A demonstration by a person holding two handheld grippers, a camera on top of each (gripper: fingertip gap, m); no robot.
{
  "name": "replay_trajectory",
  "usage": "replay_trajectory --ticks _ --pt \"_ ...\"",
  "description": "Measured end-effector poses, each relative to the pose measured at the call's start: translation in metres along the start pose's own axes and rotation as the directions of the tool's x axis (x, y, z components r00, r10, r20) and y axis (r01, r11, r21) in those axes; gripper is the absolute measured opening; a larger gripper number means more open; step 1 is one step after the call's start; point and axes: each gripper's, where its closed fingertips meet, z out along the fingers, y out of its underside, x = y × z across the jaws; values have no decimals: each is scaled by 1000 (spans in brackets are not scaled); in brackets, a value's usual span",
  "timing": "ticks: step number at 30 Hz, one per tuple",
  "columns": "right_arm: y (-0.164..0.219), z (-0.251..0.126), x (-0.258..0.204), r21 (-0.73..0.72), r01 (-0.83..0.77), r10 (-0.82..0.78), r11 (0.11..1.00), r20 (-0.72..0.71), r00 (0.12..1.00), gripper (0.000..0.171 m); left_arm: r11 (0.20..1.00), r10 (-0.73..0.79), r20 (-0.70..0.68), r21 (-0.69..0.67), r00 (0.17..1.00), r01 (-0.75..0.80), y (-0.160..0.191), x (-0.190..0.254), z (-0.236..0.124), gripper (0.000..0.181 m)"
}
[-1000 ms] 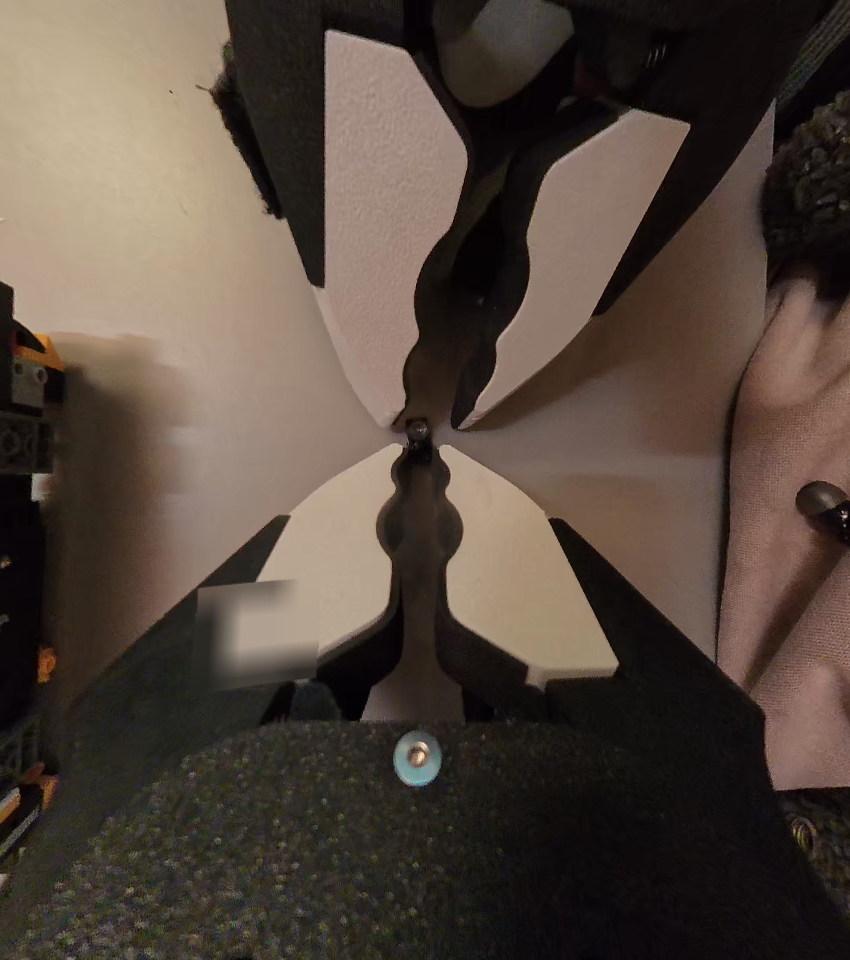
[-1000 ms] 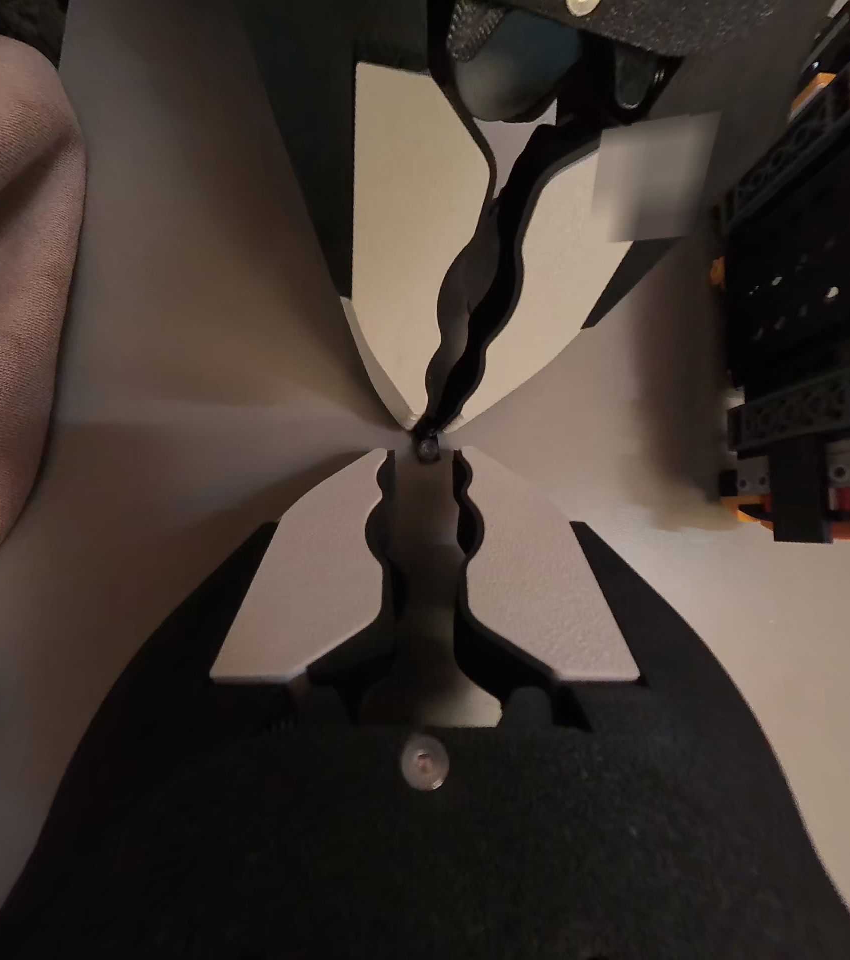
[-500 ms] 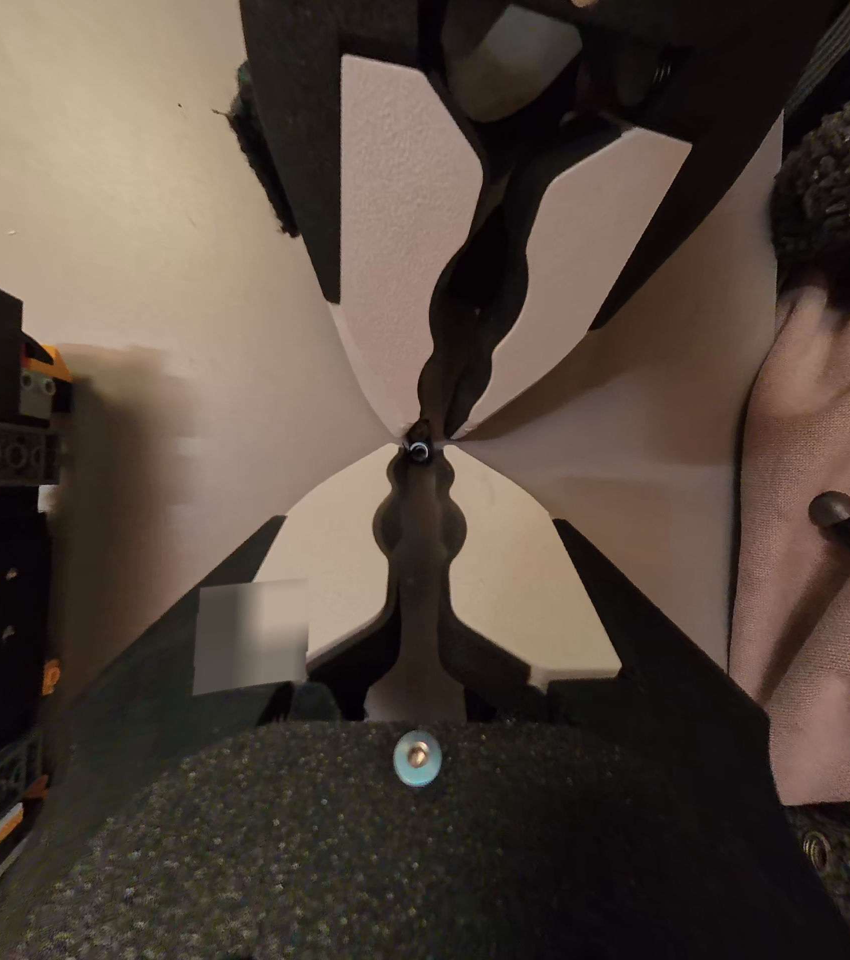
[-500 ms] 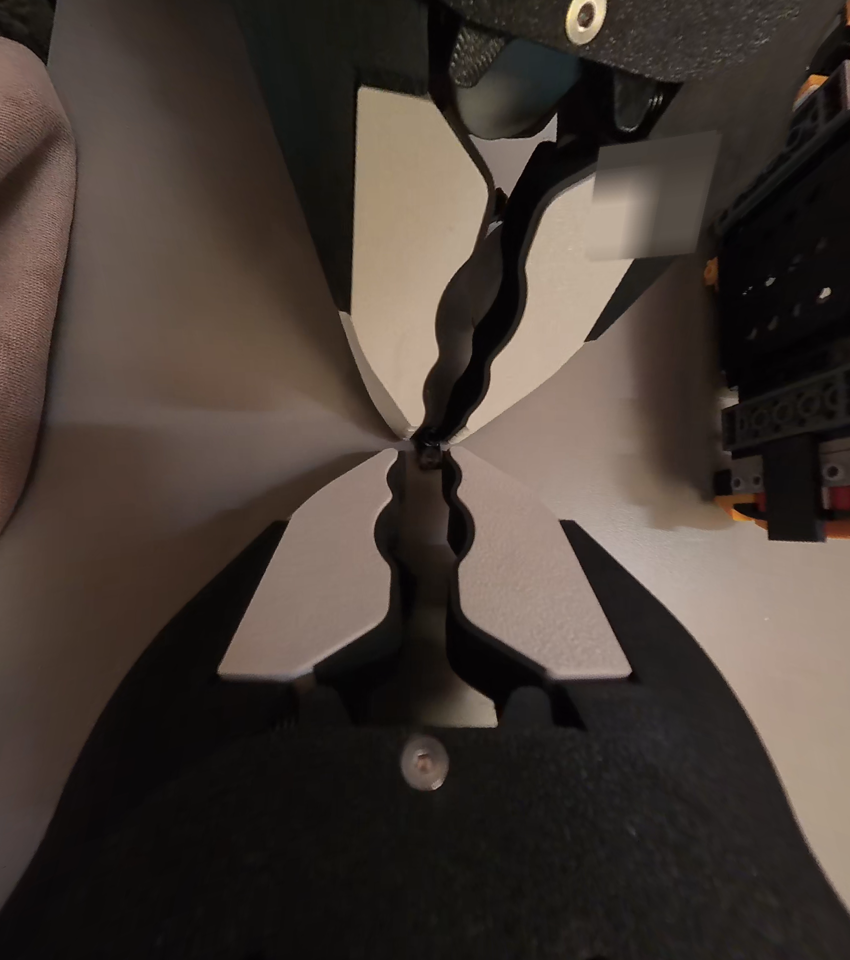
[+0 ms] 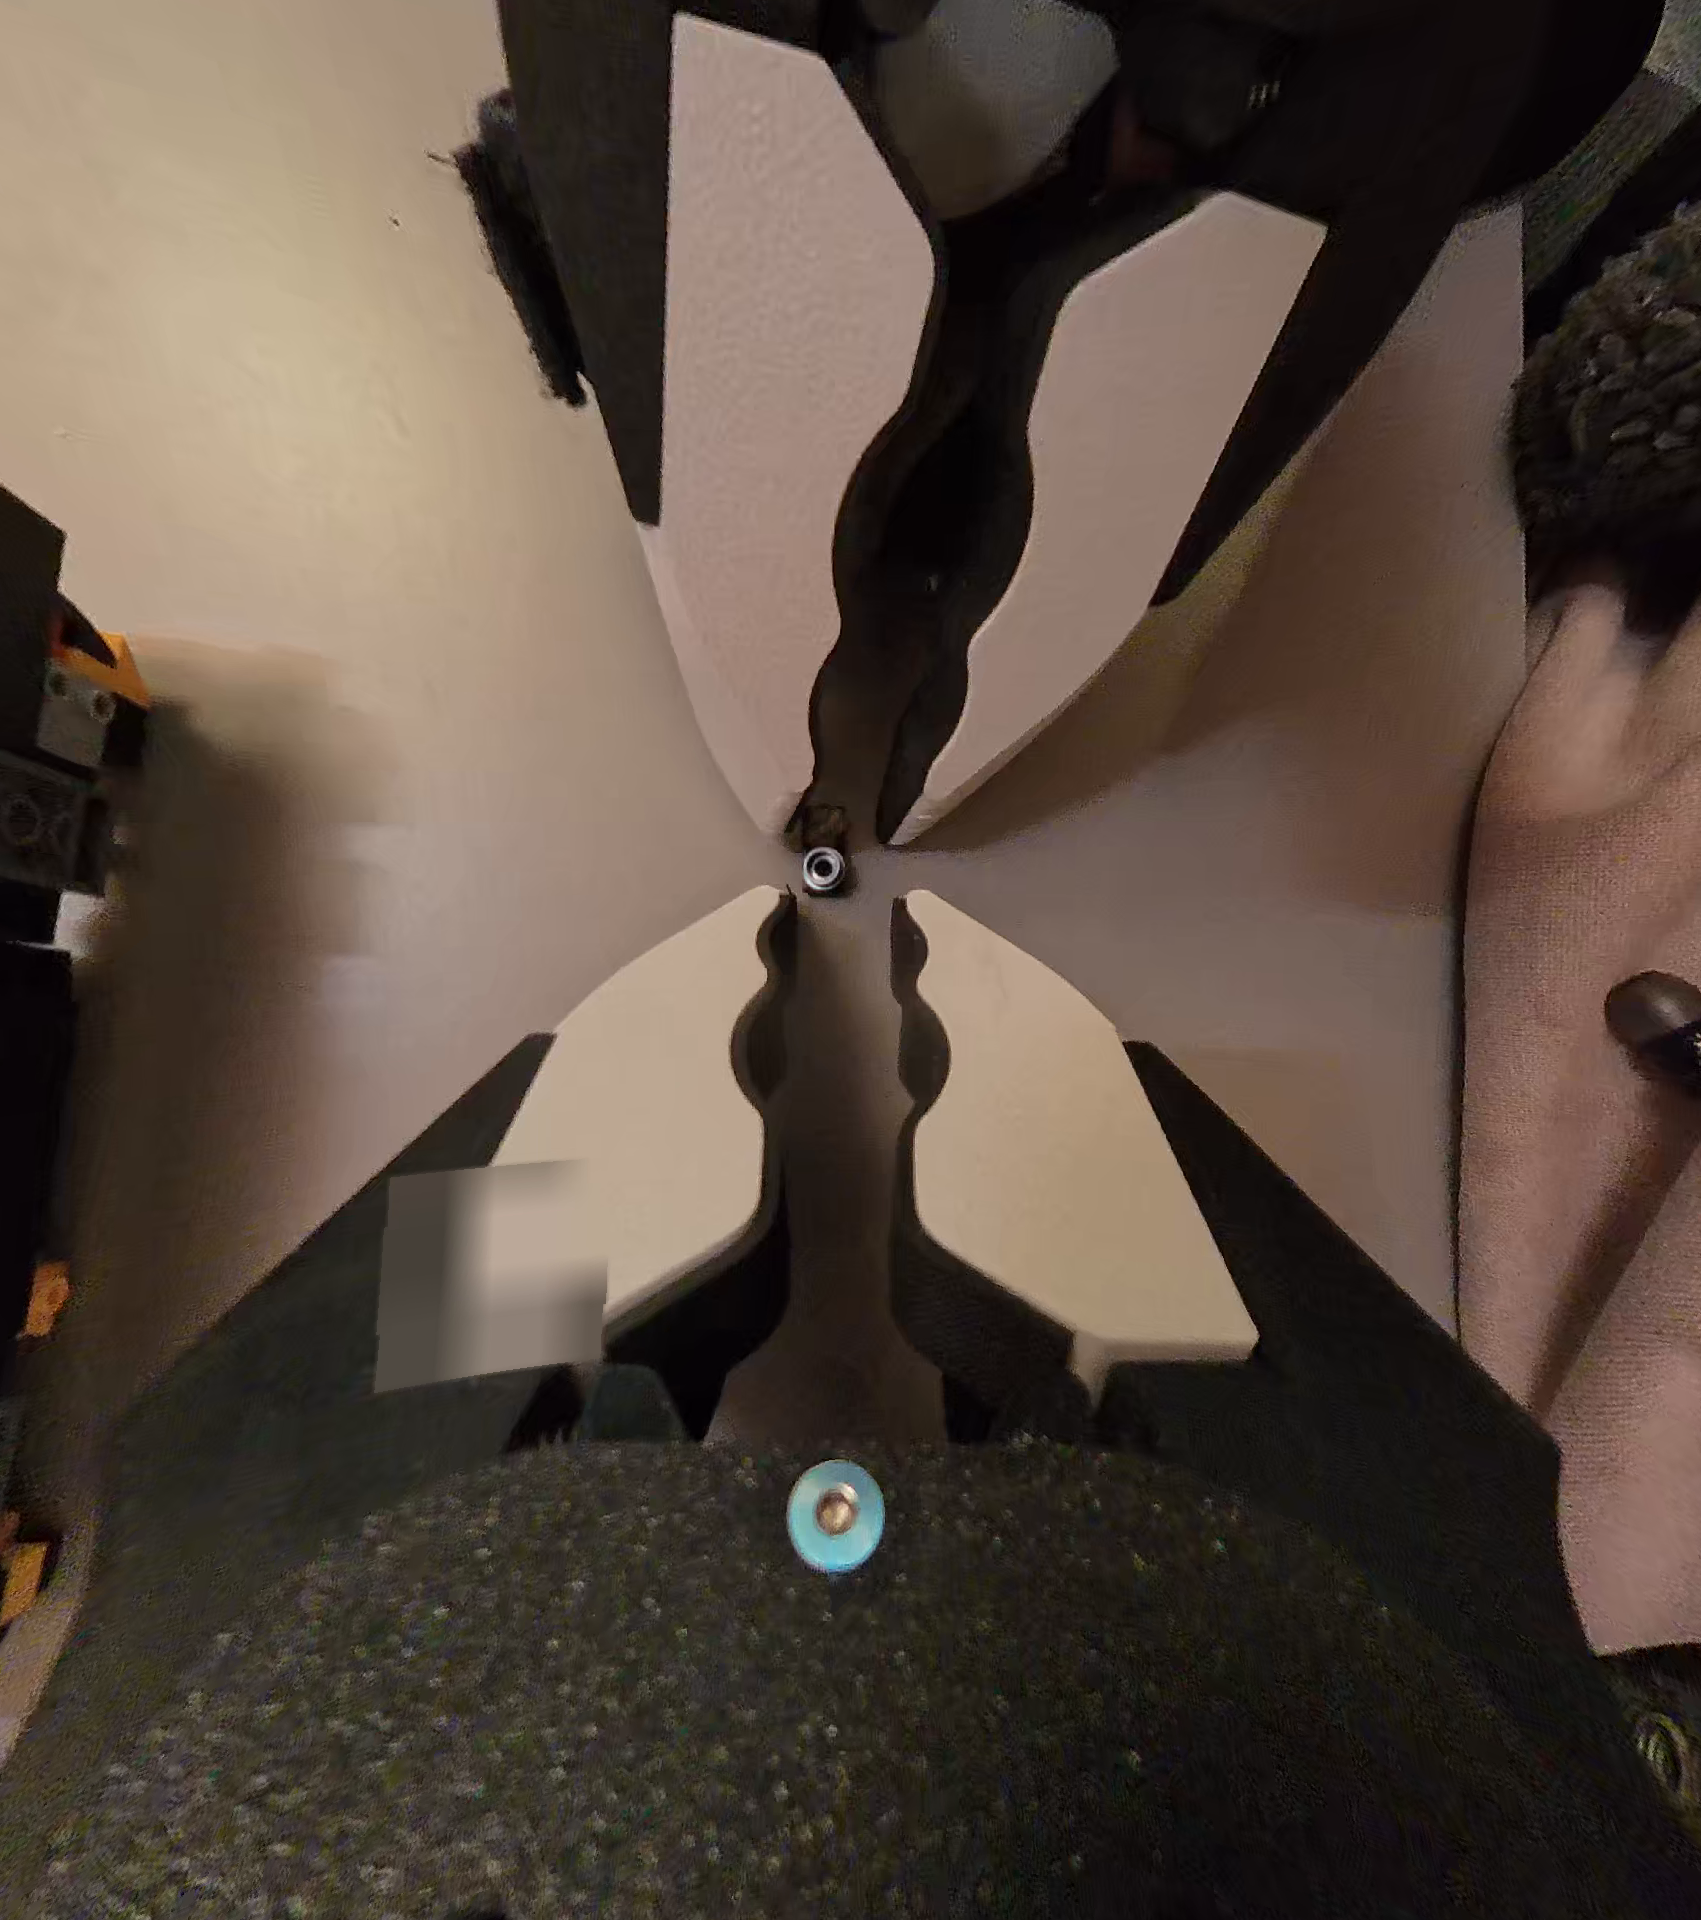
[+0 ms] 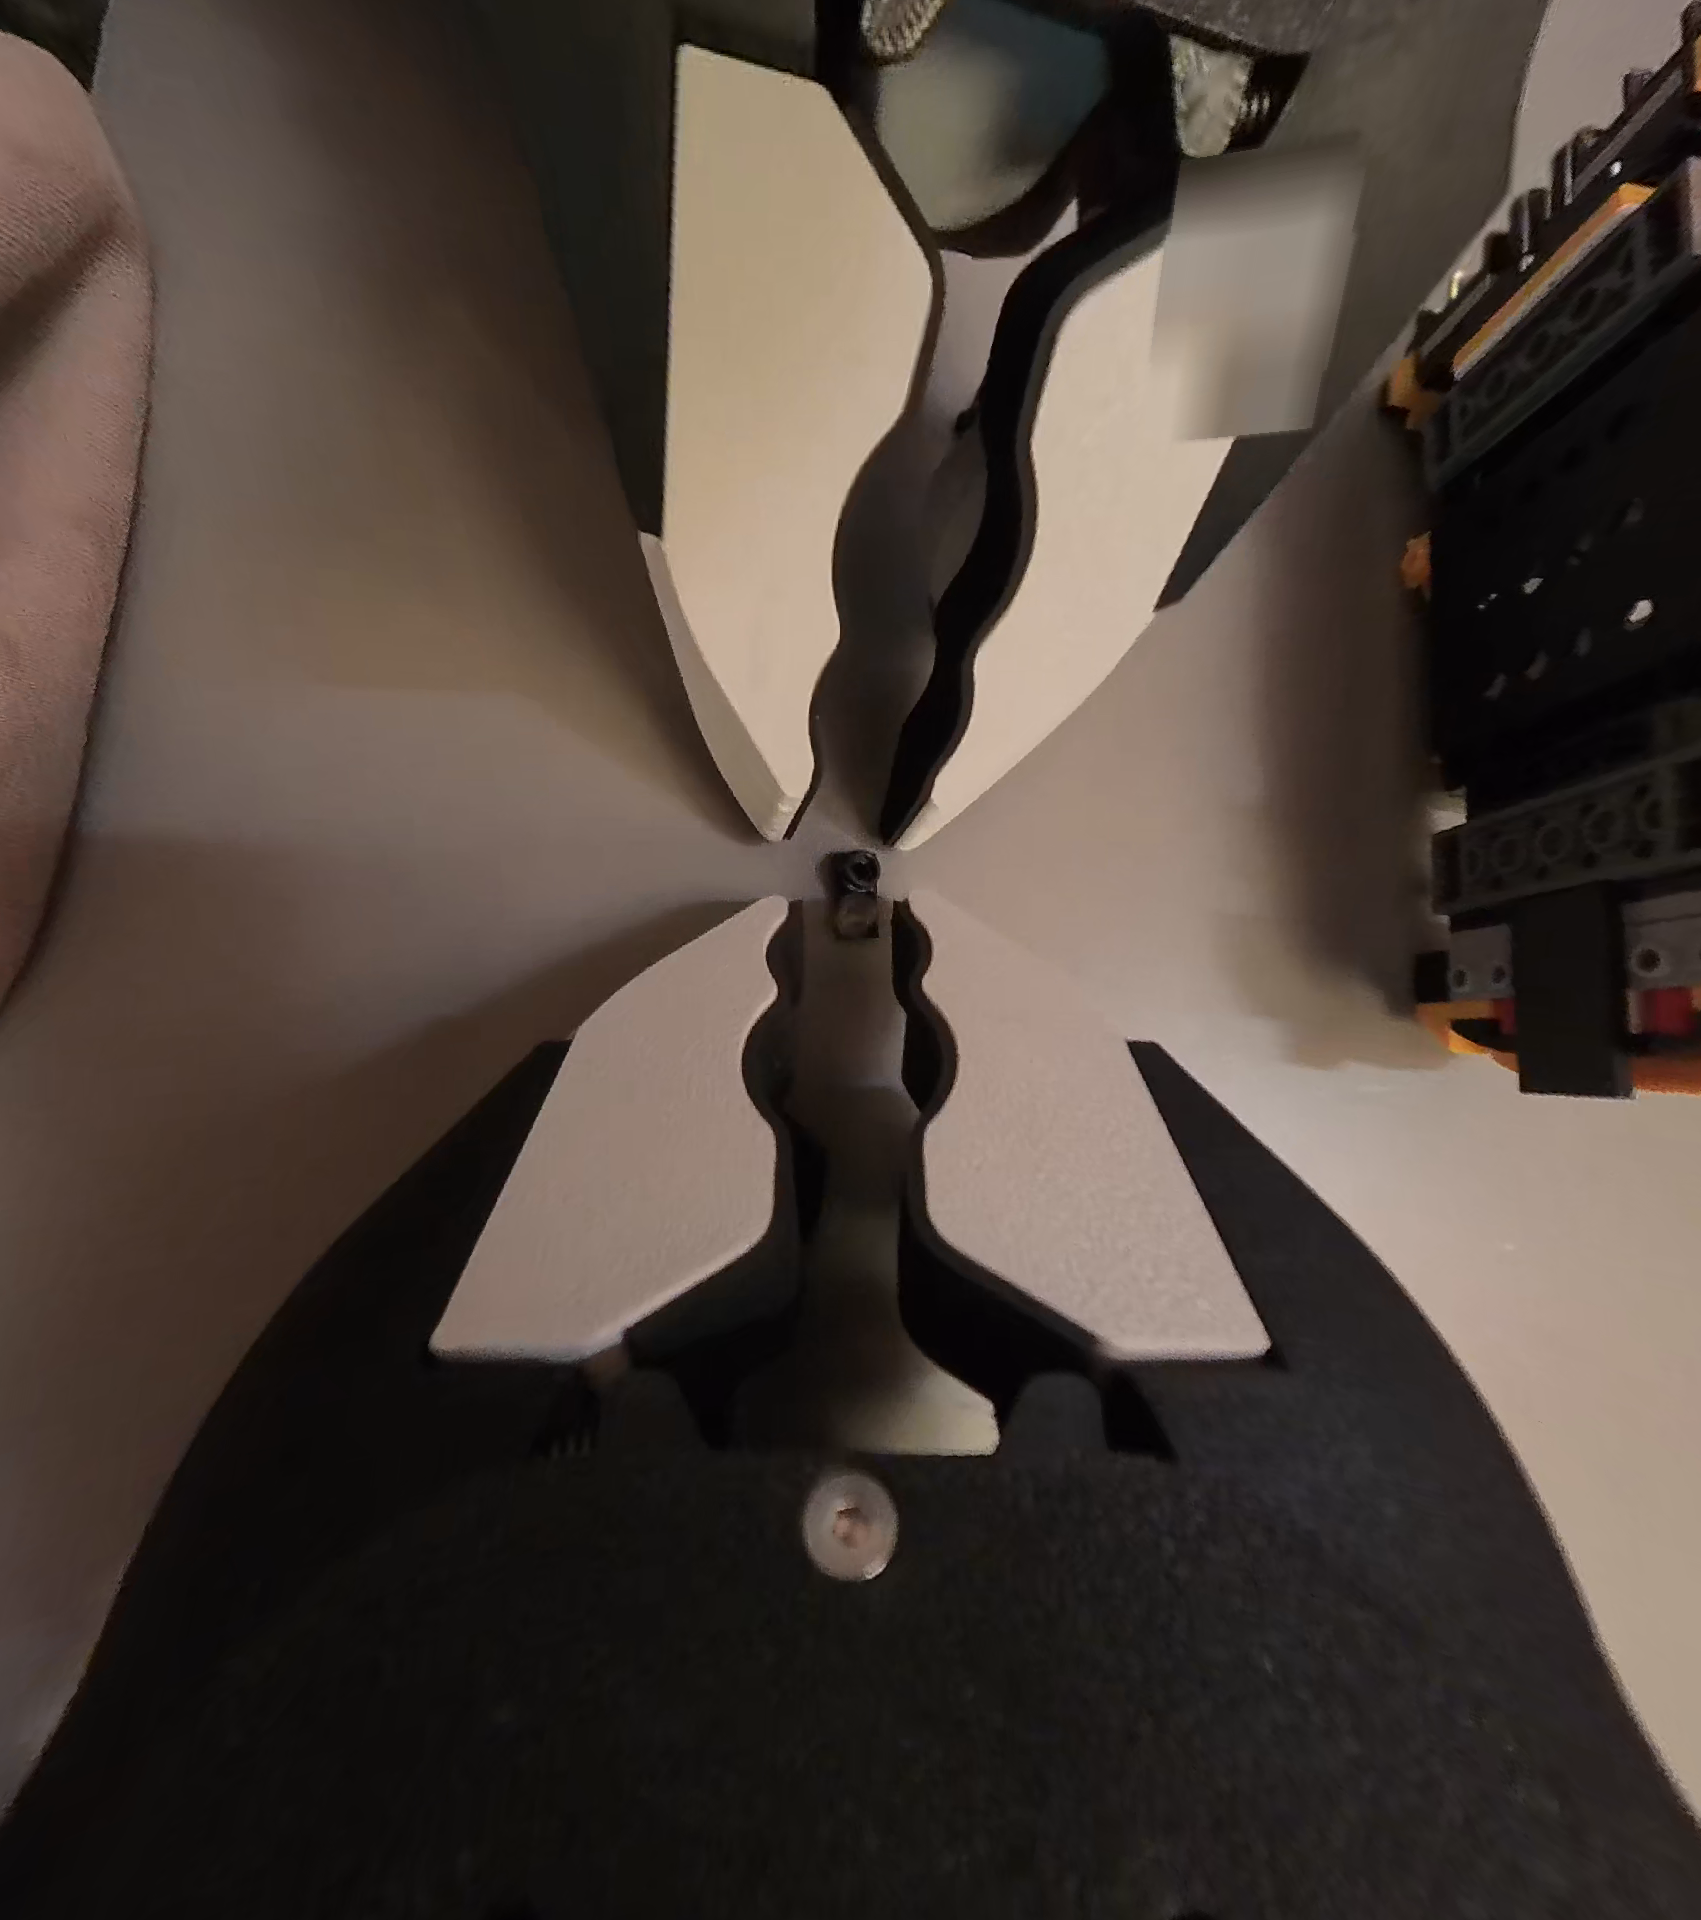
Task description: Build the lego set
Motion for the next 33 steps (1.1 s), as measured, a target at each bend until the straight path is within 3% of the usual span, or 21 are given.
replay_trajectory --ticks 9,17,27,33 --pt "1 2 1 -51 -63 65 997 44 997 8 995 35 55 87 998 -40 -1 -2 -8 15" --pt "-5 -3 2 7 -159 157 987 100 983 7 952 212 185 185 960 -246 -14 0 -20 19" --pt "-51 -46 7 111 -170 143 979 215 966 7 790 443 487 184 752 -585 -40 0 -56 25" --pt "-76 -64 -1 138 -214 162 967 312 936 7 692 520 581 143 625 -708 -47 13 -76 18"
